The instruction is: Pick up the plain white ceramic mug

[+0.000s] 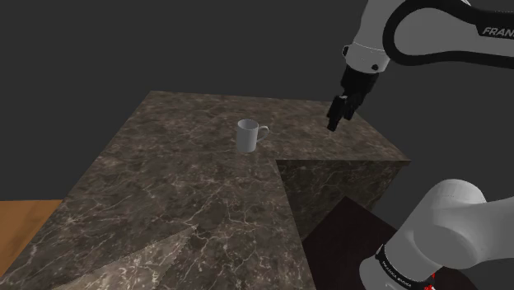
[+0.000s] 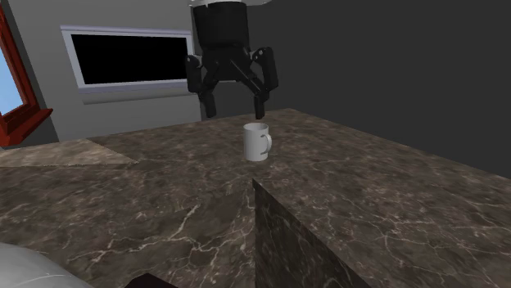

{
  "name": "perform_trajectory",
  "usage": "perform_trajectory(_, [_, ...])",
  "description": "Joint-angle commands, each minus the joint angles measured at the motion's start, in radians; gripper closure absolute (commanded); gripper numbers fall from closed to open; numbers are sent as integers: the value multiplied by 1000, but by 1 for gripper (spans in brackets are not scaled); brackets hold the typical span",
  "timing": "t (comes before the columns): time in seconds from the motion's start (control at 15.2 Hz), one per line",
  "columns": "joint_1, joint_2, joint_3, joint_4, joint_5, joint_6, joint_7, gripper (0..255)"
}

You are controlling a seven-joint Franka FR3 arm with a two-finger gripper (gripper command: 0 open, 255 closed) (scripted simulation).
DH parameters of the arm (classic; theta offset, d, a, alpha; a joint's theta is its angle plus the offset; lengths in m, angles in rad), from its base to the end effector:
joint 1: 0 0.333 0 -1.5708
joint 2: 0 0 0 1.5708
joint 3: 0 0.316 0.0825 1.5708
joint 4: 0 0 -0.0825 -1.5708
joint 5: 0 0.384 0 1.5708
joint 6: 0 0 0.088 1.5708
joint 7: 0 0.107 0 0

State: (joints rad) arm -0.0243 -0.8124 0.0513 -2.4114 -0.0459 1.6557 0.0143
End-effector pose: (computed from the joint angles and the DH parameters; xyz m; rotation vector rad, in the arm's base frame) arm 0.3075 0.0080 0.5799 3.0580 0.0006 0.0873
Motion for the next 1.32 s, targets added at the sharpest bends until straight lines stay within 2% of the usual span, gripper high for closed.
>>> perform_trajectory(0.0, [0, 0, 0, 0, 0, 0, 0, 0])
perform_trajectory(0.66, [-21, 437, 111, 254, 65, 90, 237, 0])
perform_trajectory(1.25, [-23, 844, 162, 599, 59, 76, 434, 0])
